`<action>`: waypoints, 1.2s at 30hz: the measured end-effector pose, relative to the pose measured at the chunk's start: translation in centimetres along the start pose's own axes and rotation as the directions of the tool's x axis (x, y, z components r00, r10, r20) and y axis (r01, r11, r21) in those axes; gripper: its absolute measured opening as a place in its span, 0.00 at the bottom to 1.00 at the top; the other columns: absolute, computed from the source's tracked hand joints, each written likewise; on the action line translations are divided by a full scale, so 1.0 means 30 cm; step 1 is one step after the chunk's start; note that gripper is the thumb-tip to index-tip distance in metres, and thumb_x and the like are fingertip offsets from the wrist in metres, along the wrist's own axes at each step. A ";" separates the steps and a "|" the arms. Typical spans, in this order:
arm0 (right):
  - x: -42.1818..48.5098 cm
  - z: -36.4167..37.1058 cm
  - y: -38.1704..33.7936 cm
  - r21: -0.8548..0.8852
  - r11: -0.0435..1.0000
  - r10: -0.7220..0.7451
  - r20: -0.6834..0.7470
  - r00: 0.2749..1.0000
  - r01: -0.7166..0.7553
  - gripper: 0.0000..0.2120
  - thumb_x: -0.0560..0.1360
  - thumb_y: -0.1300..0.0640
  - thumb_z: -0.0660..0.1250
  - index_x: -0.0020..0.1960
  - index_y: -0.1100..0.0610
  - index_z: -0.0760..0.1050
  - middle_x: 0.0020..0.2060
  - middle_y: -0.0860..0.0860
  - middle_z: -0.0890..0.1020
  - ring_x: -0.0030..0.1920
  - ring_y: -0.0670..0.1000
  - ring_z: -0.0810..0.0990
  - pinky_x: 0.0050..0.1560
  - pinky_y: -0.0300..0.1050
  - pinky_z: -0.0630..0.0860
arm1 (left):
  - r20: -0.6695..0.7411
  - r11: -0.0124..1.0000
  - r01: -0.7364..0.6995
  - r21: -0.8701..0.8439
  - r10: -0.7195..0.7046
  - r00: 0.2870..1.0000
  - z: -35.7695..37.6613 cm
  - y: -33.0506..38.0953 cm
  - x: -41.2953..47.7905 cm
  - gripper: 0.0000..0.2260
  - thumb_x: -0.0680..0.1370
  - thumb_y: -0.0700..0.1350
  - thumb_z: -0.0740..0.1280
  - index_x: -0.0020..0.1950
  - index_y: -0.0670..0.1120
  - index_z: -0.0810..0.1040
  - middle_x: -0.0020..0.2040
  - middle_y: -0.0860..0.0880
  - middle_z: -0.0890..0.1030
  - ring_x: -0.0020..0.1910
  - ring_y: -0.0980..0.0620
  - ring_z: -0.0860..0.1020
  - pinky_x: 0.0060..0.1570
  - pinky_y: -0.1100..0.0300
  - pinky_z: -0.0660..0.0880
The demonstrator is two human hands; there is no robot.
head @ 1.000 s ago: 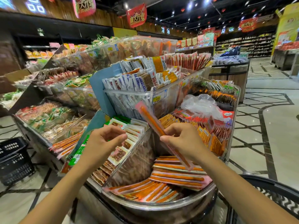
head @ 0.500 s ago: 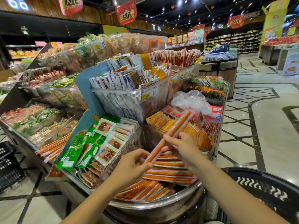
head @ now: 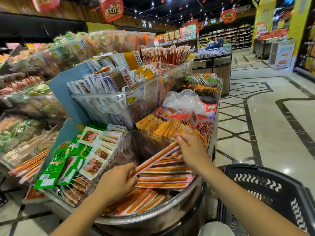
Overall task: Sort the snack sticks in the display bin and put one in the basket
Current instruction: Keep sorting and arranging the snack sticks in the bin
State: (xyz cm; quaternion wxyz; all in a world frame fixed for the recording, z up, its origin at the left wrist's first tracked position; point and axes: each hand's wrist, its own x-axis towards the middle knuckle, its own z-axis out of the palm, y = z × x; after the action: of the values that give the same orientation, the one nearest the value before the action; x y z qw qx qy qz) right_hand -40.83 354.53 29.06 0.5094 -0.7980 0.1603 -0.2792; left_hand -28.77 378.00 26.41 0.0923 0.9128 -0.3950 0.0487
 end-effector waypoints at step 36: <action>-0.033 0.003 -0.003 -0.661 0.662 -0.302 0.196 0.933 0.353 0.13 0.80 0.44 0.64 0.59 0.50 0.79 0.54 0.47 0.78 0.60 0.51 0.72 0.63 0.49 0.68 | -0.360 0.987 -0.159 -0.013 0.144 0.922 -0.066 -0.020 0.154 0.08 0.76 0.39 0.71 0.54 0.47 0.83 0.53 0.51 0.83 0.54 0.49 0.79 0.53 0.50 0.78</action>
State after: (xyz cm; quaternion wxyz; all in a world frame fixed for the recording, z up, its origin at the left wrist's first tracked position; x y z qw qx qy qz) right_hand -41.55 355.18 28.84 0.1246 -0.9537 0.0881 -0.2590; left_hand -25.22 375.51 29.02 0.1775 0.8532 -0.4419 0.2126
